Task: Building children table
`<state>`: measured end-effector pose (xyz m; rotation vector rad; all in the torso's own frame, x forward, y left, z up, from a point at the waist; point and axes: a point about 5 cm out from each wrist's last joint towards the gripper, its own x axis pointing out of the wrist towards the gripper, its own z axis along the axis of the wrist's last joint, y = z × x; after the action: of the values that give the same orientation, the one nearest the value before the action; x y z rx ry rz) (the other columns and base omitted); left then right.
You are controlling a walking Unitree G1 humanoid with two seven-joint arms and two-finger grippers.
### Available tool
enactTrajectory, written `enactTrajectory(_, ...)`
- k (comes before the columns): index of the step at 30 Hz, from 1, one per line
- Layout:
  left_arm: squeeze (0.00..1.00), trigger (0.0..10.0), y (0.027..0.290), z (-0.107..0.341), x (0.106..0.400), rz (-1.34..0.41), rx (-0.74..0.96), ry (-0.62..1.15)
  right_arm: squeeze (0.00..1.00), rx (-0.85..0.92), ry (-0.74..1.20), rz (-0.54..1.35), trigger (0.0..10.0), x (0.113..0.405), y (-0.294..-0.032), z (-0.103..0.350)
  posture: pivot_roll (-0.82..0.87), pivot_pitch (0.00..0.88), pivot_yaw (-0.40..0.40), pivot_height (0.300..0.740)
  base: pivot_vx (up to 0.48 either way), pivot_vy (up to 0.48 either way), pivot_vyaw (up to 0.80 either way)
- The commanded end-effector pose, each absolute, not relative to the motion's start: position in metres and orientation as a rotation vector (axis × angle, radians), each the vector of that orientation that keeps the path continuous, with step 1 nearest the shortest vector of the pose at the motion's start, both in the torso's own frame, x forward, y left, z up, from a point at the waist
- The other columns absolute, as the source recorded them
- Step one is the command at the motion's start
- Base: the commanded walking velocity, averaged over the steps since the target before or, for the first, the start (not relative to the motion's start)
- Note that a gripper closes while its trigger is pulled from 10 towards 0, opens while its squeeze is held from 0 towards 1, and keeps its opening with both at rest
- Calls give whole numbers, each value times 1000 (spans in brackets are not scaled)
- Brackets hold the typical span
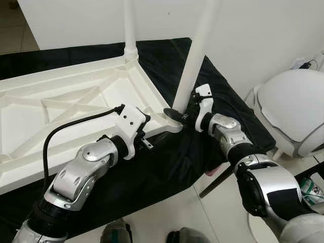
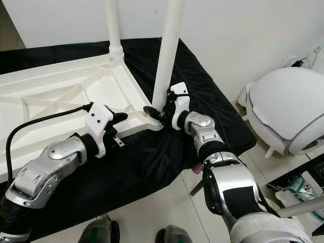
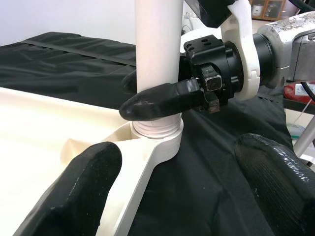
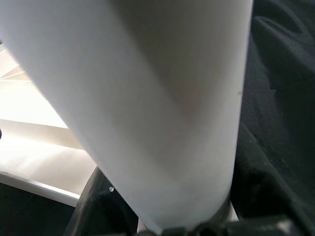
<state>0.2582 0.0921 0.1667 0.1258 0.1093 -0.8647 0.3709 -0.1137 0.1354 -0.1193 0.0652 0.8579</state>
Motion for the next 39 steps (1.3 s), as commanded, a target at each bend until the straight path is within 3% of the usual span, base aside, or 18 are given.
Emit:
enactTrajectory(1, 0, 10000, 87, 170, 253, -958, 124, 106, 0, -123, 95, 856, 1882, 368, -122, 127, 35, 0, -38, 740, 0, 0, 0)
enactTrajectory(2, 0, 10000, 86, 170, 252, -958, 123, 107, 0, -110, 94, 838, 10000, 368, -125, 127, 34, 0, -41, 740, 0, 0, 0)
enactTrajectory(10, 0, 10000, 86, 167, 249, -954, 114, 112, 0, -86, 88, 641, 10000, 371, -132, 124, 33, 0, -55, 740, 0, 0, 0)
enactTrajectory(19, 0, 10000, 83, 165, 248, -958, 107, 115, 0, 116, 43, 381, 10000, 363, -99, 116, 28, 0, -61, 740, 0, 0, 0)
enactTrajectory(25, 0, 10000, 81, 164, 248, -965, 104, 117, 0, 159, -7, 192, 10000, 350, -76, 116, 23, 0, -64, 740, 0, 0, 0)
enactTrajectory(31, 0, 10000, 79, 164, 248, -973, 104, 117, 0, 133, -13, 252, 10000, 342, -61, 119, 19, 0, -73, 740, 0, 0, 0)
enactTrajectory(32, 0, 10000, 79, 164, 248, -973, 104, 116, 1000, 140, -10, 252, 10000, 342, -63, 118, 20, 0, -76, 740, 0, 0, 0)
enactTrajectory(39, 0, 10000, 78, 163, 248, -967, 101, 114, 1000, 165, -8, 252, 10000, 341, -77, 121, 23, 0, -83, 740, 0, 0, 0)
